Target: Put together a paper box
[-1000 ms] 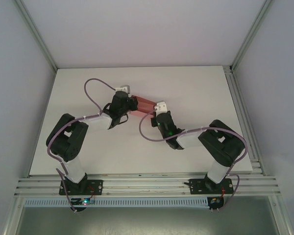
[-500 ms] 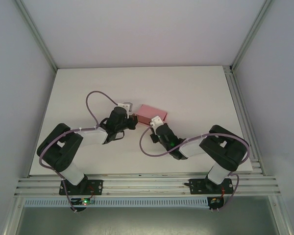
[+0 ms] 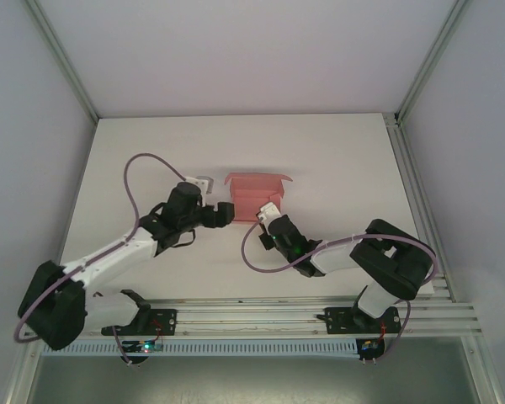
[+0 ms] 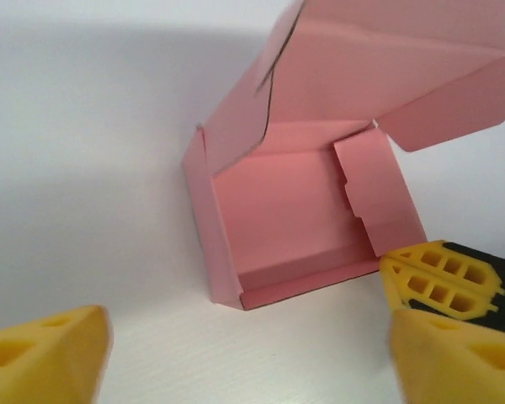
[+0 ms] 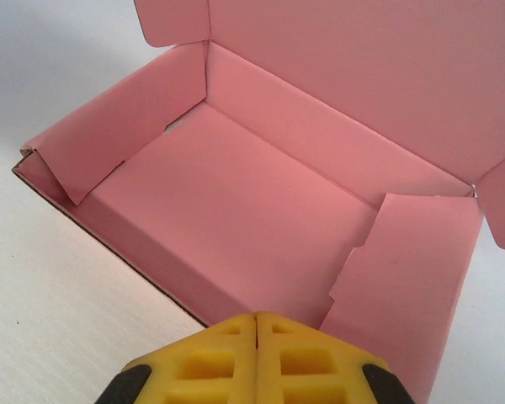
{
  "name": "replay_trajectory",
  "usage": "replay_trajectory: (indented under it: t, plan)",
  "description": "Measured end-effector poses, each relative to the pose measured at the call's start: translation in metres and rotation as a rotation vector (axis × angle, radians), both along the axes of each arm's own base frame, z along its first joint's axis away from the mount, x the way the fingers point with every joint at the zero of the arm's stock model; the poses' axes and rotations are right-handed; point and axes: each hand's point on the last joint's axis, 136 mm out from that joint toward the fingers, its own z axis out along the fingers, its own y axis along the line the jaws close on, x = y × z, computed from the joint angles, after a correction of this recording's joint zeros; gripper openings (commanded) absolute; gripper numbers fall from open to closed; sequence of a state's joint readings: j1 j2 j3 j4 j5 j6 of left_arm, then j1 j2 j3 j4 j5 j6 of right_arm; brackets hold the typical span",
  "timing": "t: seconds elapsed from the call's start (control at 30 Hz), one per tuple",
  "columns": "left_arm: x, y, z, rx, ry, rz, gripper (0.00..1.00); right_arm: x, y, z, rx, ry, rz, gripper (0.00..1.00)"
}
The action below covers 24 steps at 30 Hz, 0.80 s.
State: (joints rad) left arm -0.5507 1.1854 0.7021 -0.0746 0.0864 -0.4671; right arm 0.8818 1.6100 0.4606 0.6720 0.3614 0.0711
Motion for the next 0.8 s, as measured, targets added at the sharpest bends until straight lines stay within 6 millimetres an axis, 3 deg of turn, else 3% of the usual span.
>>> replay_trajectory:
  t: [0.13, 0.23, 0.3, 0.37, 0.43, 0.5, 0.6, 0.73, 0.8]
  plan:
    - [0.021, 0.017, 0.05, 0.015, -0.076, 0.138, 1.0, -0.001, -0.001, 0.002, -0.012, 0.003, 0.004, 0.0]
    - [0.053, 0.025, 0.08, 0.01, -0.101, 0.242, 1.0, 0.0, 0.0, 0.005, -0.024, 0.001, 0.01, 0.0]
    - [0.08, 0.027, 0.086, 0.003, -0.089, 0.294, 1.0, 0.001, 0.002, 0.006, -0.025, -0.001, 0.011, 0.0]
    - [0.106, 0.023, 0.078, 0.009, -0.052, 0.317, 1.0, 0.002, 0.003, 0.008, -0.025, -0.002, 0.011, 0.03]
    - [0.125, 0.018, 0.065, 0.022, -0.005, 0.323, 1.0, 0.003, 0.003, 0.011, -0.024, -0.001, 0.011, 0.15]
    - [0.136, 0.01, 0.049, 0.037, 0.046, 0.307, 1.0, 0.003, 0.005, 0.024, -0.01, -0.006, 0.012, 0.36]
    - [0.136, 0.005, 0.031, 0.062, 0.11, 0.288, 1.0, 0.006, 0.013, 0.067, 0.051, -0.051, 0.027, 0.67]
    - [0.131, 0.007, 0.031, 0.056, 0.167, 0.271, 1.0, 0.004, 0.014, 0.133, 0.153, -0.116, 0.039, 0.87]
    - [0.13, 0.007, 0.037, 0.041, 0.184, 0.259, 1.0, -0.002, 0.006, 0.155, 0.186, -0.125, 0.029, 0.96]
